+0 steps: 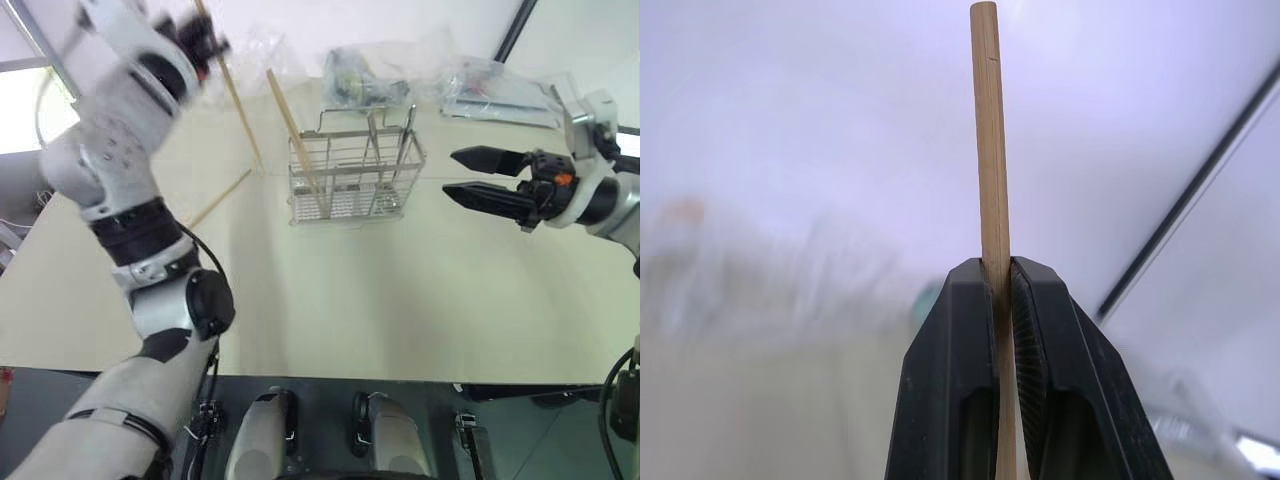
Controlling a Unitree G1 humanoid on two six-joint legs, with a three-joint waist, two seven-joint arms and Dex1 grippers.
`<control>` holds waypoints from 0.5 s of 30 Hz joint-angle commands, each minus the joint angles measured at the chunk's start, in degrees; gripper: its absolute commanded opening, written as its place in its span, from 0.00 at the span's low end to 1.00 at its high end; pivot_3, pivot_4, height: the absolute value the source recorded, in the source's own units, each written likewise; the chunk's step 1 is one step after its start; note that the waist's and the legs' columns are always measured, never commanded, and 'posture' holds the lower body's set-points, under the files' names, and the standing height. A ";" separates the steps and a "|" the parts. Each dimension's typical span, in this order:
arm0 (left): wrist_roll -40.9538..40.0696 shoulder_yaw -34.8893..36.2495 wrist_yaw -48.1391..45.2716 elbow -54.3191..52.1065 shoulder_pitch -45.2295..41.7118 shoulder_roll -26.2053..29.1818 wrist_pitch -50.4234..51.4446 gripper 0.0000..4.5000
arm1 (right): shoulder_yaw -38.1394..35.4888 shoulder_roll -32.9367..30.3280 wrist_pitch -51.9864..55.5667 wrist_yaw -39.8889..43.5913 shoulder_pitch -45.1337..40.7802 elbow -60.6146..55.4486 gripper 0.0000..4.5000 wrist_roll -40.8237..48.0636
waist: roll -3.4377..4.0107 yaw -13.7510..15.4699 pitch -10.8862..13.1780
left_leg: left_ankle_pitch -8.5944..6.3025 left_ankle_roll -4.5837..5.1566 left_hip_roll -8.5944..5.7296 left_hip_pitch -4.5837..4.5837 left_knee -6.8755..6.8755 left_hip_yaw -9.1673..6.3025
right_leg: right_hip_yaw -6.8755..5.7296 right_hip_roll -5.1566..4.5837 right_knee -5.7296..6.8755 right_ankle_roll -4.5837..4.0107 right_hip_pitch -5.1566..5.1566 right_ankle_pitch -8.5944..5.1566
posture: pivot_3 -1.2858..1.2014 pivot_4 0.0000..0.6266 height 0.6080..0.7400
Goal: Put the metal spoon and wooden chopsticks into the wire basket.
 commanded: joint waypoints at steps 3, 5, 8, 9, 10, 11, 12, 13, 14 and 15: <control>-2.00 -4.71 -4.27 8.47 -4.69 -1.76 -11.81 0.01 | -2.22 0.68 -0.73 -1.60 -0.42 -1.74 1.00 0.98 | 0.00 0.41 -0.01 | -0.03 0.07 -0.04 0.17 0.04 -0.05 | -0.06 -0.01 -0.11 0.02 0.28 0.00 | 0.52 0.24 0.73; -0.66 -8.54 -6.54 11.26 -3.81 -3.21 -14.94 0.01 | -3.10 0.81 -0.48 -2.37 0.22 -2.50 1.00 1.46 | -0.01 0.29 0.00 | -0.06 0.13 -0.05 0.16 0.08 -0.04 | -0.05 -0.02 -0.13 0.07 0.29 0.03 | 0.52 0.24 0.73; 1.10 -13.18 -8.94 14.20 -1.64 -4.72 -18.48 0.01 | -4.59 0.86 0.13 -3.92 1.08 -3.57 1.00 2.48 | -0.01 0.05 0.00 | -0.06 0.15 -0.05 0.14 0.08 -0.03 | -0.05 -0.01 -0.12 0.08 0.28 0.03 | 0.52 0.24 0.73; 1.96 -14.71 -9.33 14.79 -0.52 -5.17 -19.63 0.01 | -5.19 0.79 0.41 -4.41 1.39 -3.89 1.00 2.83 | -0.02 -0.02 0.00 | -0.06 0.15 -0.05 0.14 0.08 -0.02 | -0.05 0.00 -0.12 0.08 0.26 0.02 | 0.52 0.24 0.73; 2.57 -16.05 -9.53 15.24 0.42 -5.53 -20.20 0.01 | -5.70 0.68 0.66 -4.77 1.67 -4.15 1.00 3.14 | -0.02 -0.16 0.00 | -0.06 0.15 -0.04 0.11 0.07 -0.01 | -0.05 0.01 -0.12 0.08 0.22 0.03 | 0.52 0.24 0.73; 3.79 -18.04 -9.83 15.36 1.80 -5.74 -20.69 0.01 | -6.29 0.55 0.92 -5.26 2.03 -4.51 1.00 3.45 | -0.02 -0.27 0.01 | -0.06 0.15 -0.03 0.12 0.06 0.03 | -0.02 0.02 -0.11 0.08 0.19 0.03 | 0.52 0.24 0.73; 4.96 -19.77 -9.91 15.37 3.01 -5.82 -21.33 0.01 | -6.77 0.42 1.07 -5.68 2.37 -4.79 1.00 3.69 | -0.01 -0.28 0.00 | -0.06 0.15 -0.01 0.12 0.04 0.06 | 0.01 0.03 -0.10 0.08 0.16 0.03 | 0.52 0.24 0.73; 5.64 -21.08 -10.21 15.14 4.04 -5.75 -21.72 0.01 | -7.11 0.35 1.18 -6.07 2.66 -5.07 1.00 3.89 | -0.01 -0.26 0.00 | -0.06 0.15 -0.01 0.14 0.02 0.07 | 0.02 0.03 -0.08 0.08 0.16 0.02 | 0.52 0.24 0.73; 6.66 -22.63 -10.35 14.85 5.29 -5.57 -21.96 0.01 | -7.50 0.31 1.29 -6.45 2.93 -5.23 1.00 4.12 | -0.01 -0.23 0.01 | -0.06 0.16 0.01 0.14 0.01 0.07 | 0.02 0.05 -0.07 0.07 0.15 0.02 | 0.52 0.24 0.73; 7.75 -23.98 -10.42 14.59 6.44 -5.32 -22.56 0.01 | -7.77 0.30 1.38 -6.80 3.11 -5.34 1.00 4.27 | -0.01 -0.20 0.01 | -0.06 0.16 0.02 0.14 0.01 0.06 | 0.02 0.05 -0.04 0.07 0.13 0.03 | 0.52 0.24 0.73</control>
